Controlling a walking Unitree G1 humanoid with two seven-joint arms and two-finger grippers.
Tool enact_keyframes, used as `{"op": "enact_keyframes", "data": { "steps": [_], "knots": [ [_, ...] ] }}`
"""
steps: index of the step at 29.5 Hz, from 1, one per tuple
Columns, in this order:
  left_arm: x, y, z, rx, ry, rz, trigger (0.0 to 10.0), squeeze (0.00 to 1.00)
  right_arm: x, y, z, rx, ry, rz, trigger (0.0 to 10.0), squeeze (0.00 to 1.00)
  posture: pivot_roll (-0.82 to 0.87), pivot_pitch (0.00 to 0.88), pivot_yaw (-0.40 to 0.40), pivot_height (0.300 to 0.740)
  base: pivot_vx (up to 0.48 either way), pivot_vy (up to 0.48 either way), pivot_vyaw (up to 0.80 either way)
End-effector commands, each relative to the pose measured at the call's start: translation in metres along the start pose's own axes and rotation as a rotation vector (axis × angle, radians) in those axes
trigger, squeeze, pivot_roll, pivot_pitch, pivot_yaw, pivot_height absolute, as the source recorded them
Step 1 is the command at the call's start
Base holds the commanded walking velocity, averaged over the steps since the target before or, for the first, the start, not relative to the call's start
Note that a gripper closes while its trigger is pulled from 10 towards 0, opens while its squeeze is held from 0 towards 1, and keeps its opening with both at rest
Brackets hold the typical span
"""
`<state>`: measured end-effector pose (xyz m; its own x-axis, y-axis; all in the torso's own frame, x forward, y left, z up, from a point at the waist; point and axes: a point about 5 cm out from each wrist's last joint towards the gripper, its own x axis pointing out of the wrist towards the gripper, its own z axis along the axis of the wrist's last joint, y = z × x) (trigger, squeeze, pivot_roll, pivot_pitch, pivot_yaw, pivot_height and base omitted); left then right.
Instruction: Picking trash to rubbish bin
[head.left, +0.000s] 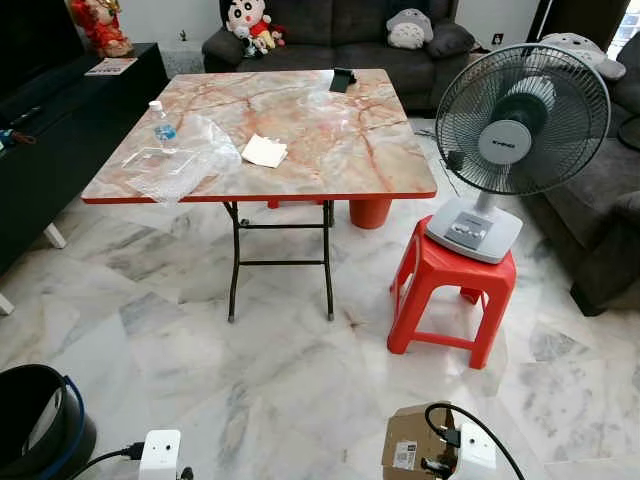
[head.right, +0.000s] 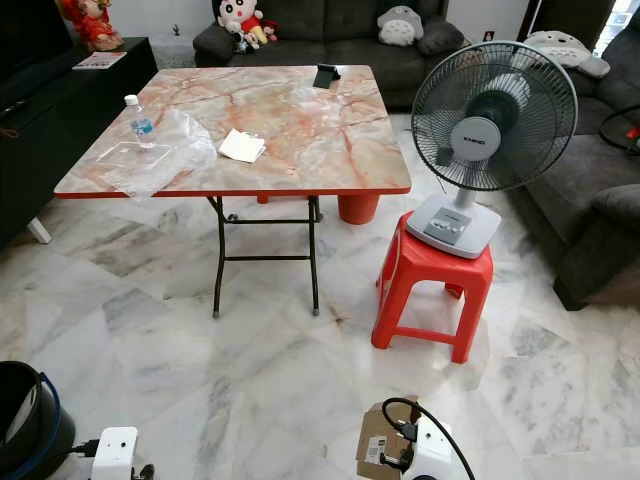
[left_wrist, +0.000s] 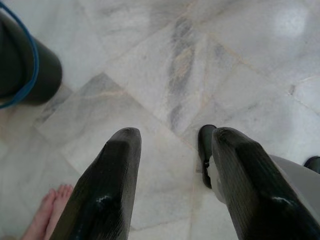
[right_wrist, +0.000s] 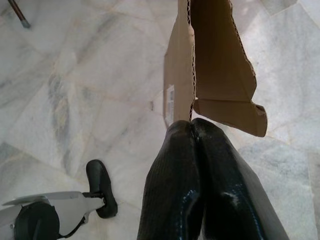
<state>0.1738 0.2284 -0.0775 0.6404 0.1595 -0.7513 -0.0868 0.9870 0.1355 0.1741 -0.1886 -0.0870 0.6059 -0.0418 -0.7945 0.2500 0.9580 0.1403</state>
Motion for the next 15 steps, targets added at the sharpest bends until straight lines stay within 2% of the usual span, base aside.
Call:
{"op": "enact_keyframes", "data": {
  "steps": [1,15],
  "knots": [
    [0.0008,0.0040,0.0021,0.010,0.005,0.015,10.0,0.00,0.0016,0.0033,0.0059,-0.003,-0.015,0.006,10.0,0.00,-0.01,0.000,0.000,0.740,0.000,0.000,0.00],
    [0.0023,0.0013,0.0064,0.018,0.001,0.005,10.0,0.00,0.0019,0.0073,0.0052,-0.013,-0.011,0.020,10.0,0.00,-0.02,0.002,0.003,0.740,0.000,0.000,0.00]
  ]
}}
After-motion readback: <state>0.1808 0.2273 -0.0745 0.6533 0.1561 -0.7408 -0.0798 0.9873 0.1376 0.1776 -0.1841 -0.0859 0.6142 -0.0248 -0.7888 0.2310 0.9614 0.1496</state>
